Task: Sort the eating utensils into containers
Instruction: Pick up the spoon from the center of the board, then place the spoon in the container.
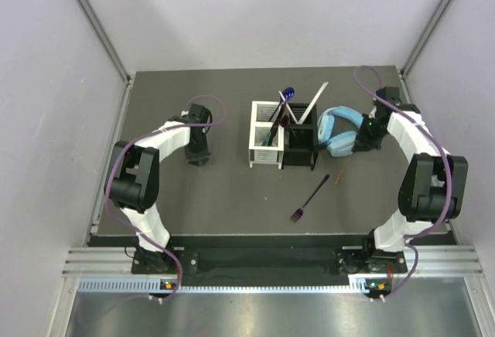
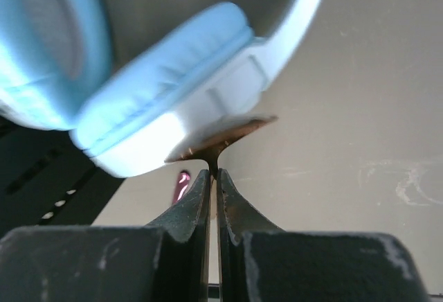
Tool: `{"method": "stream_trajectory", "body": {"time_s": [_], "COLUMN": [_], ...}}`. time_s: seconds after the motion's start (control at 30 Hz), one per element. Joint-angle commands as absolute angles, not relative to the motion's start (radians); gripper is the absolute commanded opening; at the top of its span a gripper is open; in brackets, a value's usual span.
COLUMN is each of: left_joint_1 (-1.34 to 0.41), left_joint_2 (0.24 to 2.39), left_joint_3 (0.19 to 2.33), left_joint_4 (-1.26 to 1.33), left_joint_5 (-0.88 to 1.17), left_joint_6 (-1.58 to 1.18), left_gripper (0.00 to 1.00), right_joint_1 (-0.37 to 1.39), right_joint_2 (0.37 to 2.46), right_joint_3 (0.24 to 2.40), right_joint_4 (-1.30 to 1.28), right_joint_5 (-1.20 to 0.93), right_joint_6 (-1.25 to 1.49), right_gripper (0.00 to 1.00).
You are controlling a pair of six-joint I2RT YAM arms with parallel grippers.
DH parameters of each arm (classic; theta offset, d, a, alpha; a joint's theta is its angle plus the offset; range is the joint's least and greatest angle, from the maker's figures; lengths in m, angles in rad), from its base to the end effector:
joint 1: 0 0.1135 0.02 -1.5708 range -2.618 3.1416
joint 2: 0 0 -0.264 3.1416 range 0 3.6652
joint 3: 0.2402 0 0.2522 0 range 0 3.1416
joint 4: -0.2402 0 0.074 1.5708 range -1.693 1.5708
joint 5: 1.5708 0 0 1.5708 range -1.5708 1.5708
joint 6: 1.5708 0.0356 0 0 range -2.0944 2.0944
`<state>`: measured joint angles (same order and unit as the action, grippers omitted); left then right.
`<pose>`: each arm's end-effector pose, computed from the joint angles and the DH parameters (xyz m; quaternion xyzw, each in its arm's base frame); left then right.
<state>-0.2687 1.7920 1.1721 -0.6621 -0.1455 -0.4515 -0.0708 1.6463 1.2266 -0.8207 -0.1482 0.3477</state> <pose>0.3323 -0.0862 0.1729 -0.1005 0.9819 0.0167 0.1597 0.3231 -0.0176 0.2284 0.1924 0.9647 0.0950 0.1524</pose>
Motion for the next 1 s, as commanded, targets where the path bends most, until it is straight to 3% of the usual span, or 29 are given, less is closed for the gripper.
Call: {"method": "stream_trajectory", "body": {"time_s": [0.0,0.43,0.97], "left_joint_1": [-0.264,-0.265,-0.264], "left_joint_2": [1.804,1.804,1.807], "left_joint_3": [1.200,1.193,1.192], "left_joint_4": [-0.664,-0.663,-0.657], "left_joint_5": [-0.138,-0.132,-0.124], "left_joint_6": [-0.459,-0.462,-0.460], "left_gripper": [0.28,0.28,0.28], "right_joint_1": [-0.054,0.028,0.144], "right_joint_2": [1.554,1.513,1.624], "right_joint_3": [1.281,1.483,1.847], "right_joint_4": [-0.819,-0.882,-0.974], "right_joint_5": [-0.158,-0.107,-0.061], "right_joint_6": [0.334,0.321,0.284], "right_gripper": [0.00,0.00,0.00]}}
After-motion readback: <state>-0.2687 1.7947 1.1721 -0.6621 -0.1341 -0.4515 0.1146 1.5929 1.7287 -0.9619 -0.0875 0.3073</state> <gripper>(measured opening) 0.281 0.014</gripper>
